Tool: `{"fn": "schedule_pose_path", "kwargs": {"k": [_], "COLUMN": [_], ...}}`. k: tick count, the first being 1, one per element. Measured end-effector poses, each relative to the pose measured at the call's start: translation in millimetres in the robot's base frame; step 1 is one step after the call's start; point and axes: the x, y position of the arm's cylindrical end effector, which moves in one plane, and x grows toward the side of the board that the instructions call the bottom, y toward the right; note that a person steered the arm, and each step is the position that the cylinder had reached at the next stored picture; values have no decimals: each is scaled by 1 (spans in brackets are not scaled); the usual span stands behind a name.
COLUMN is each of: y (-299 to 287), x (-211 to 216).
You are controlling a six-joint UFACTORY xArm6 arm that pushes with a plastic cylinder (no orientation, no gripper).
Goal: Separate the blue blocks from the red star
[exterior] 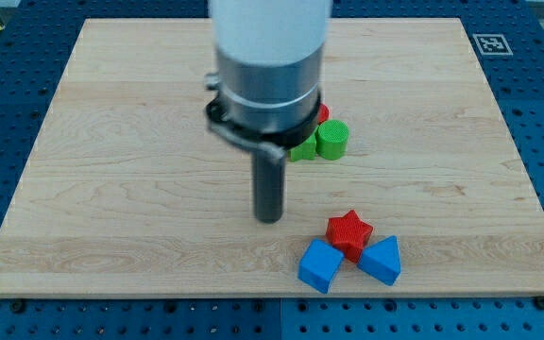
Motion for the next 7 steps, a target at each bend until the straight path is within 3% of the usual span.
{"fn": "schedule_pose_path", "kwargs": {"k": [1, 2, 3, 5, 7], "y": [-8, -5, -5, 99, 157], "x": [55, 64, 64, 63, 11]}}
